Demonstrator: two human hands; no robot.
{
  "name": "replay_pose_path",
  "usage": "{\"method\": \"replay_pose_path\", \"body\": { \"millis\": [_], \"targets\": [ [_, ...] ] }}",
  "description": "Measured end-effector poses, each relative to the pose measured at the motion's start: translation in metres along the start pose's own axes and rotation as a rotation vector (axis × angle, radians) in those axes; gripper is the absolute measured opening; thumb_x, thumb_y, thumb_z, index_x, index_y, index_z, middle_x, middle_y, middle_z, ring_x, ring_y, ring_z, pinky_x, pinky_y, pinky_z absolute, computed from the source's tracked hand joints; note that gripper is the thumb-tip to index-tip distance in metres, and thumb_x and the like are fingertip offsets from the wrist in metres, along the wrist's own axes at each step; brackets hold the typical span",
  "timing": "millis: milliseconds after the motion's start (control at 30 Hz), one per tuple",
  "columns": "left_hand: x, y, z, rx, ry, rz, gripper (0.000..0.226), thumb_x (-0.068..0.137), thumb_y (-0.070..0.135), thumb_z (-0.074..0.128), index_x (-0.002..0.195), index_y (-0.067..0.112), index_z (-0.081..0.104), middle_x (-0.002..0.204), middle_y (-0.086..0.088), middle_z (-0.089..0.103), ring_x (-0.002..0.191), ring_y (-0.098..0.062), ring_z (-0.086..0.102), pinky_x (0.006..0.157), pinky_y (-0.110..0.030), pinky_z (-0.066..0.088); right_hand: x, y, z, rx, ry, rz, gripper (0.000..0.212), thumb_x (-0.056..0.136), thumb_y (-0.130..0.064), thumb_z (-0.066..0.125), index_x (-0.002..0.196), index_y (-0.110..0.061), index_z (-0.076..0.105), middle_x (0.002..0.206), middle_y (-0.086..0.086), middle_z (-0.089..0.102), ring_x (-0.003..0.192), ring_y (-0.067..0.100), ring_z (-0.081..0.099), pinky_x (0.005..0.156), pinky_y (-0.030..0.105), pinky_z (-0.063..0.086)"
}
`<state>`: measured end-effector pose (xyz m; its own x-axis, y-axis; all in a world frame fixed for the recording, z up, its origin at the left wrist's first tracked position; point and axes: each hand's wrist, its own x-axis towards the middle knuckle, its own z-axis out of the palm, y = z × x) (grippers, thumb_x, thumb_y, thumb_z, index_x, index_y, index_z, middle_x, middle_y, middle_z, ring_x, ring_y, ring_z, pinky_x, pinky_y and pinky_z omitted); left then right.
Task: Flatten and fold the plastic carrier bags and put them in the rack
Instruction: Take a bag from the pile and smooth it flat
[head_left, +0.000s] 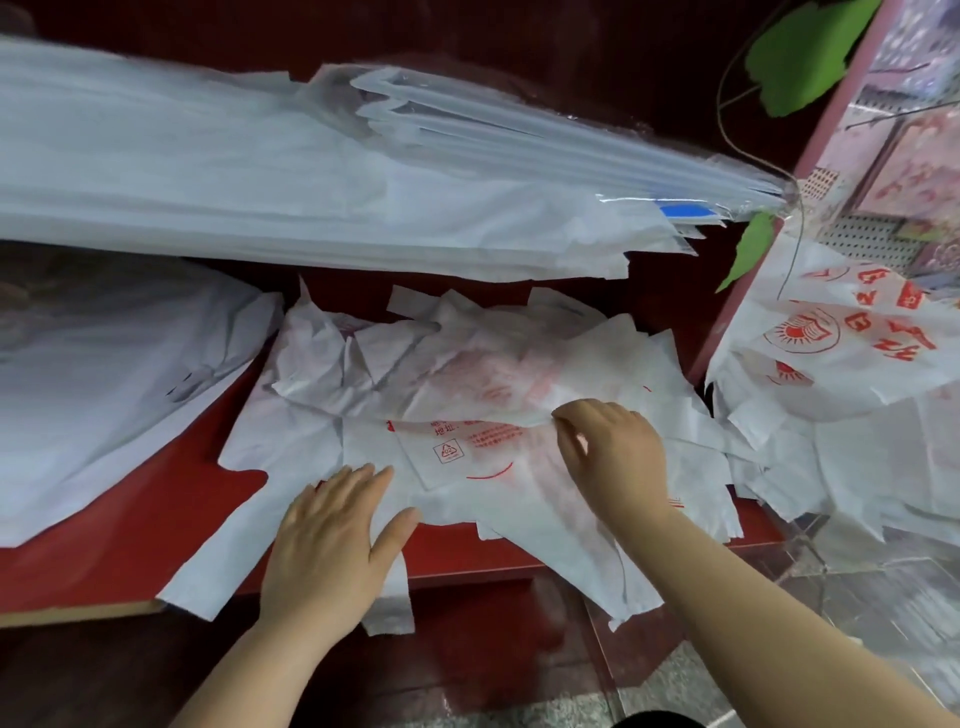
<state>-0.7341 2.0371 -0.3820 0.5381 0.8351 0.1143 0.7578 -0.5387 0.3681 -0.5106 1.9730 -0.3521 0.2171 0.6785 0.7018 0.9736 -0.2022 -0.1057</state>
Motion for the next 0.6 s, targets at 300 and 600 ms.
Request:
{"method": "replay_pose_path", "body": {
  "millis": [300, 600],
  "targets": [
    [0.03, 0.009, -0.037, -0.776, 0.136, -0.371, 0.042, 0.093, 0.041, 0.044, 0.075, 0.004, 0.051, 0.076, -0.015, 0.05, 0.065, -0.021, 0.043, 0.057, -0.029, 0.029, -0.048, -0.021, -0.023, 0.088, -0.105, -0.314, 0.022, 0.078, -0.023, 0.048, 0.068, -0.017, 0.067, 0.065, -0.006, 0.065, 0.055, 0.02, 0.06, 0.056, 0.025, 0.032],
    [0.065, -0.025, -0.046, -0.611, -0.155, -0.323, 0.015, 0.096, 0.008, 0.041, 0.086, 0.006, 0.052, 0.067, -0.005, 0.057, 0.059, -0.014, 0.05, 0.047, -0.02, 0.036, 0.0, -0.015, -0.056, 0.427, -0.725, 0.0, 0.02, 0.085, -0.032, 0.061, 0.101, -0.021, 0.067, 0.095, -0.009, 0.068, 0.077, 0.001, 0.056, 0.074, 0.017, 0.043]
  ]
}}
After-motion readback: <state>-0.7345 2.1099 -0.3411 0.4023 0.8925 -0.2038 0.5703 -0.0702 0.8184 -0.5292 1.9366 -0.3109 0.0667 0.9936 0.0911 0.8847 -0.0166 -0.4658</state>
